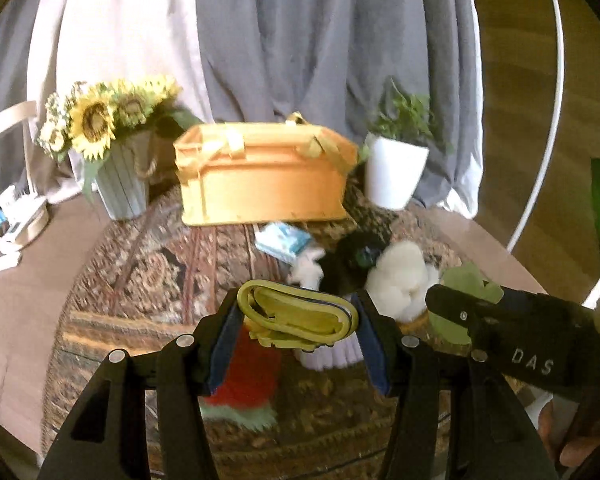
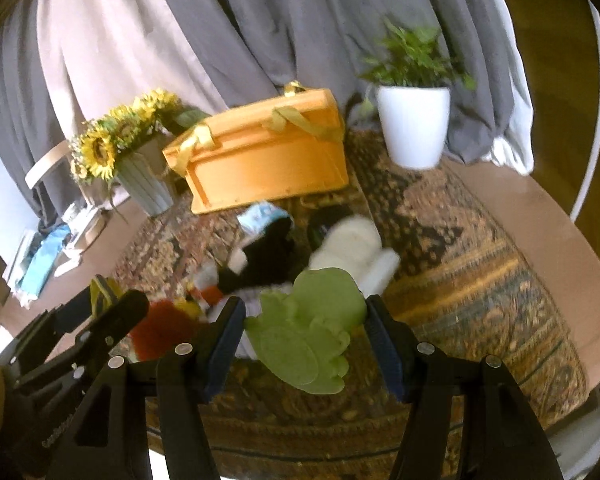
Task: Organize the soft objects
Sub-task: 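Lift and carry both held items over the orange crate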
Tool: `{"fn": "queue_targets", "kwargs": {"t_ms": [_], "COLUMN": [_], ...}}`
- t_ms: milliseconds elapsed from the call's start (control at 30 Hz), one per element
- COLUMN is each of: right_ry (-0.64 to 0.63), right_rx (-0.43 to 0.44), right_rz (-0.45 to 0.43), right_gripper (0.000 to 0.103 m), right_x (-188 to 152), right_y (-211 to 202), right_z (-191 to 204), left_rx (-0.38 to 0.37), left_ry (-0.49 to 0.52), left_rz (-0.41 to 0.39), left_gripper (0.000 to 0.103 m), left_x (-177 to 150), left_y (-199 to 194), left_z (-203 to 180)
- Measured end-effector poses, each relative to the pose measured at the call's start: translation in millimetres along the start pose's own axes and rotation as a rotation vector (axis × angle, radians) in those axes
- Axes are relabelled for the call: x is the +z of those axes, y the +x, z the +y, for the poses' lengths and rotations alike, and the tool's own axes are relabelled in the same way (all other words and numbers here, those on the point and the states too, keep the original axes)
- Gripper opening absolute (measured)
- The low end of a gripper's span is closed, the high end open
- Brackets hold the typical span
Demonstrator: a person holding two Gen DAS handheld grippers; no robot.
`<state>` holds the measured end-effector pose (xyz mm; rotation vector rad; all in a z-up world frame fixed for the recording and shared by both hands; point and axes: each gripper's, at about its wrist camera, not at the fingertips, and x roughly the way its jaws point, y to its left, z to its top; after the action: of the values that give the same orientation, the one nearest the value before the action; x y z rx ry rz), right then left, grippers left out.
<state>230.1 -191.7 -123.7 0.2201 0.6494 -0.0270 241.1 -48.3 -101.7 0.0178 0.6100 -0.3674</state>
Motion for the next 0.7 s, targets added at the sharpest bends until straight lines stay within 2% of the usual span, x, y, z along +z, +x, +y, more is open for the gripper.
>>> {"fn": "queue_targets", "kwargs": {"t_ms": [300,700], "right_ry": [-0.035,-0.021], "right_rx": [0.007,-0.007], "right_rz": [-0.056,-0.121], "right_gripper": [0.062,0.062], "right_x": [52,108], "right_y": [9,29], "right_z": [27,54], "left_rx": [0.029,0.02], "left_ry": [-0.009,0.016], "left_rz": [-0.062,-0.11], "left_gripper": [0.055,0.055], "left_x": [49,114], "left_y": [-1,14], "left_z": [21,56]}}
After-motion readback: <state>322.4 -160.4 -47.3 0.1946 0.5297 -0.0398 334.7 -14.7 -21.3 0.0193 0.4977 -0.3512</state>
